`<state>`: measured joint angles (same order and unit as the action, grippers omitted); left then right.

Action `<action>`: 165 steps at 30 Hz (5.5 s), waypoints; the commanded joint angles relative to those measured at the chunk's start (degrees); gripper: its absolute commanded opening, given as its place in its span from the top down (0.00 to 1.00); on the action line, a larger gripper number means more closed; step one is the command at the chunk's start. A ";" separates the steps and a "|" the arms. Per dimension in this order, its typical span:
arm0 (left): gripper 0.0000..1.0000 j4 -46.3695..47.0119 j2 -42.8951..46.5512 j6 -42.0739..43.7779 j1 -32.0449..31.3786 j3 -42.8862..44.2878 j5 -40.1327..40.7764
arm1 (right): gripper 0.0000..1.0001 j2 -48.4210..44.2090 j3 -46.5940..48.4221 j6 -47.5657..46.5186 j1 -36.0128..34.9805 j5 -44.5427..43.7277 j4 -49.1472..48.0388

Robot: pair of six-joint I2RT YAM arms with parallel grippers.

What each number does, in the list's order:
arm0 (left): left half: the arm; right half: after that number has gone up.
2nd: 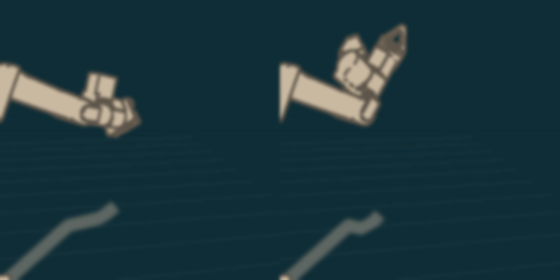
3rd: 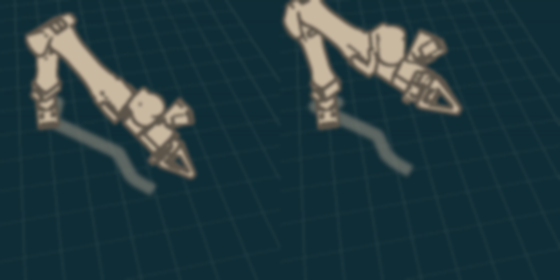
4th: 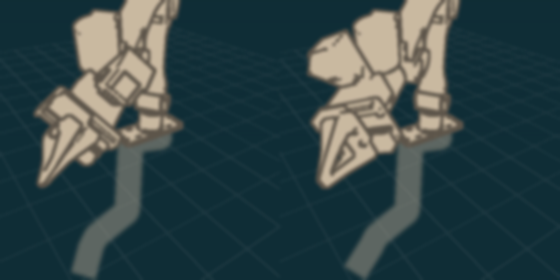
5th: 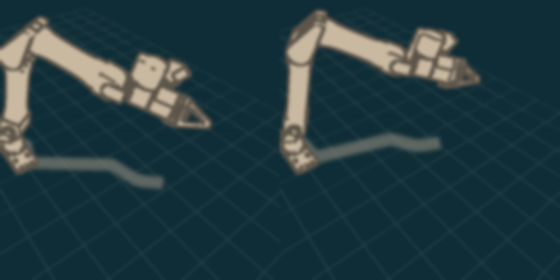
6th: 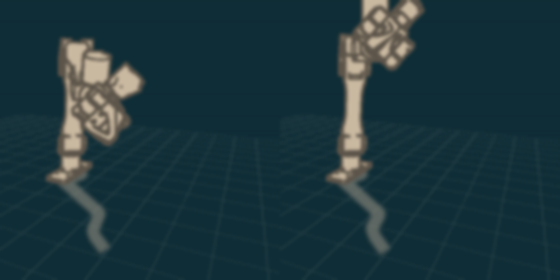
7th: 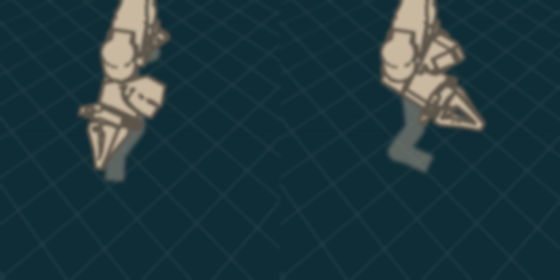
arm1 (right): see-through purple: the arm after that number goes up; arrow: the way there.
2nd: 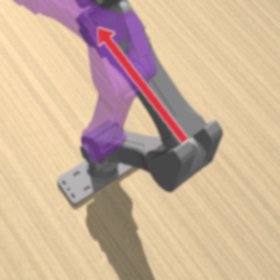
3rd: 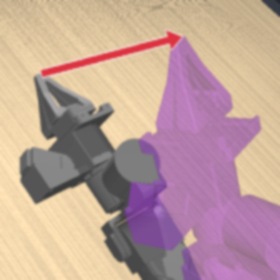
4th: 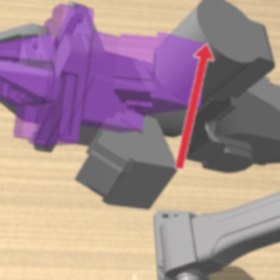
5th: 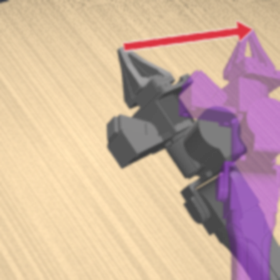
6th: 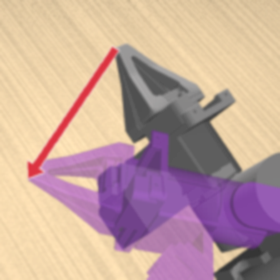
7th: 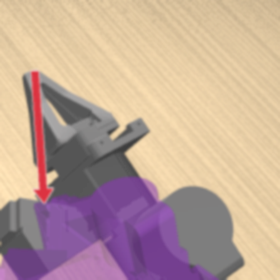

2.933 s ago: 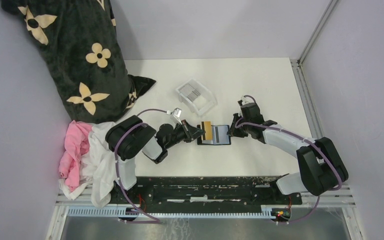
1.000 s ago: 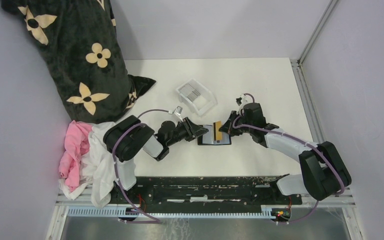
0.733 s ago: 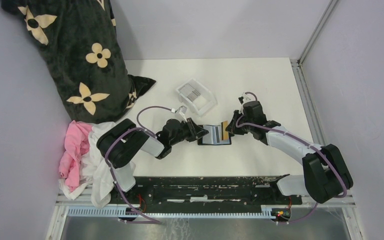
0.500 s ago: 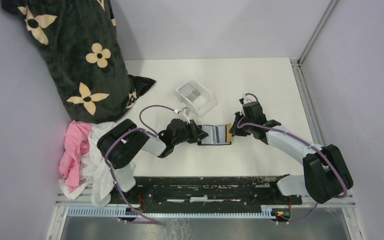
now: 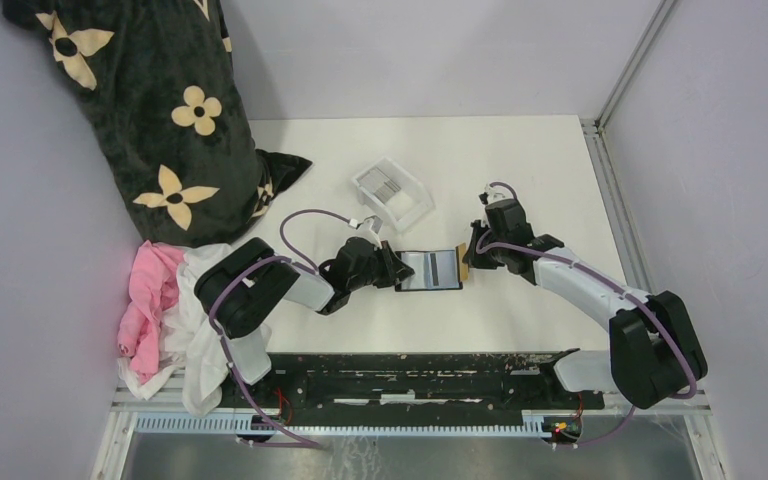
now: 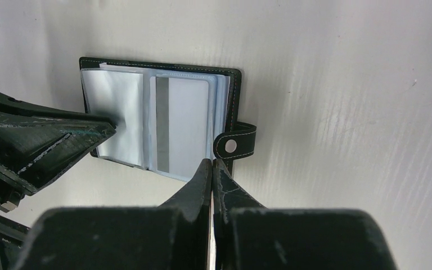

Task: Put the credit cards into the card holder
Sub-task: Turn over the card slot in the card holder.

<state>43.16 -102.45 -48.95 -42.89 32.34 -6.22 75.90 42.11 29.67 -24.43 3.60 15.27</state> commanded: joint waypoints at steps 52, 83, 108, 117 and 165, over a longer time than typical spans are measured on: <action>0.84 -1.76 -2.11 5.07 -2.00 -0.70 3.76 | 0.99 0.48 -5.19 11.26 7.42 15.49 -15.09; 0.80 -8.30 3.03 6.32 -3.59 -2.13 8.61 | 0.99 4.61 0.08 12.26 -2.63 13.33 -16.73; 0.65 -17.01 18.02 10.13 -3.91 -1.11 14.00 | 0.99 13.36 1.29 12.22 -6.01 10.73 -20.37; 0.65 -17.01 7.97 10.69 -4.43 5.53 12.44 | 0.99 12.19 1.48 11.74 -6.00 10.97 -19.33; 0.81 -23.74 -0.51 8.12 -8.30 6.08 19.27 | 0.99 4.47 -9.14 18.07 -0.32 9.97 -24.53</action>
<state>24.99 -100.18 -40.88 -50.04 40.16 12.99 79.94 33.76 45.15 -25.28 12.88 -3.88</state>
